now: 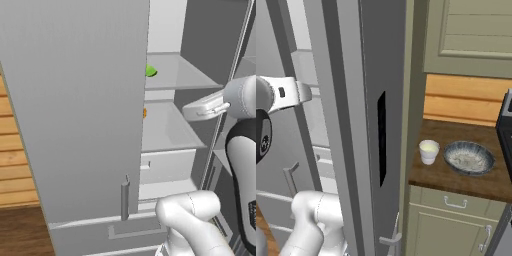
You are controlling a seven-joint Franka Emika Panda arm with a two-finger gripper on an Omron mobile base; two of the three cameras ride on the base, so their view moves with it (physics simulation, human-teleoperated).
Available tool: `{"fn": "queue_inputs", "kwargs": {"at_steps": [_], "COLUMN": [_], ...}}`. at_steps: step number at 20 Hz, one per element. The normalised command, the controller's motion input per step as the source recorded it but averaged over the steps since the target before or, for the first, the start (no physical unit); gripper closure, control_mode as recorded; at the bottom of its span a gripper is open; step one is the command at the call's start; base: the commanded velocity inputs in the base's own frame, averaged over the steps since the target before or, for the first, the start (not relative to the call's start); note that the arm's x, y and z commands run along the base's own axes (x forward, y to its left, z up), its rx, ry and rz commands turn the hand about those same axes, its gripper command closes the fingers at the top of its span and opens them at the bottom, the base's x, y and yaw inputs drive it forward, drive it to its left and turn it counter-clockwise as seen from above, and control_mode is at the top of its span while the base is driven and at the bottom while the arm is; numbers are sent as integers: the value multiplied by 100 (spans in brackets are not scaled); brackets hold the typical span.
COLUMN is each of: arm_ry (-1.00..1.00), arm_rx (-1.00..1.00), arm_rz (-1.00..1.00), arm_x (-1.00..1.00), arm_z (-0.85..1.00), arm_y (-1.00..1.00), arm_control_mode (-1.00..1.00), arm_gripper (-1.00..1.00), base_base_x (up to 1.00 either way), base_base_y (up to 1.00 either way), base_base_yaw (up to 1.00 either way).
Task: Grab a lemon wedge from the fridge and one ice cube from the ice bowl, and put them in the glass of lemonade.
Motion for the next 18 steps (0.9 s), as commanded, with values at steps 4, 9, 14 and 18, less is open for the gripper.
{"fn": "queue_inputs", "kwargs": {"at_steps": [4,9,14,18], "arm_ry": [1,0,6,1], "arm_rx": [8,1,0,0], "arm_rz": [-3,0,0,0], "arm_x": [1,4,19,31], "arm_z": [27,28,11,-2], "arm_y": [-10,-7,0,-2], "arm_control_mode": [-100,-100,-100,-100], "arm_gripper": [-100,-100,-100,-100], "base_base_x": [0,0,0,0], "base_base_y": [0,0,0,0], "base_base_yaw": [0,0,0,0]}}
